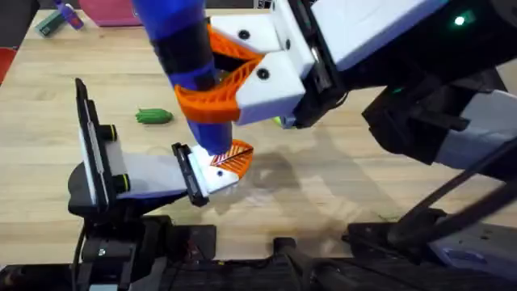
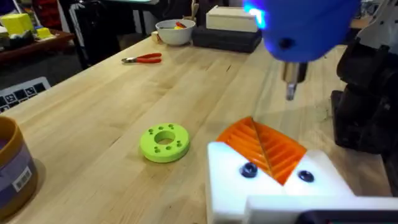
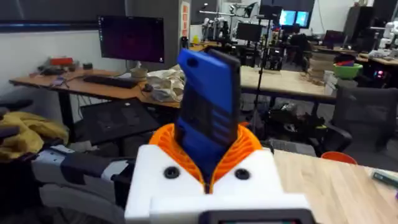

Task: Pick up the gripper from the table and insert it into the empty holder that is missing its gripper. Then pick up a screw, insert it into the mounting hole, and use the screwdriver to tighten it. Finally, clean up the table by picking up the vegetable and placing it into the bucket.

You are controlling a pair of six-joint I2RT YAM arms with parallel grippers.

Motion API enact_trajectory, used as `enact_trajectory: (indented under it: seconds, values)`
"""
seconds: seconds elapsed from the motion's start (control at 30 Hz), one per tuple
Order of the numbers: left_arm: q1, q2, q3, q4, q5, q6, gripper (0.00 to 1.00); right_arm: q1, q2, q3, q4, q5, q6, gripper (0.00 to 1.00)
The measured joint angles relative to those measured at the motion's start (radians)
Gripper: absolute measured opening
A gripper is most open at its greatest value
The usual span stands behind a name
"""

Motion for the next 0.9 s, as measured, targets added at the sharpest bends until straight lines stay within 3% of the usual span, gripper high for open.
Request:
enact_trajectory:
  seconds: [0.43,0.9]
  values:
    - [0.000,0.000,0.000,0.000,0.000,-0.006,0.010,0.032,0.084,0.000,0.000,-0.007,-0.089,0.025]
    - [0.000,0.000,0.000,0.000,0.000,-0.008,0.010,0.063,0.085,0.000,0.005,-0.007,-0.132,0.025]
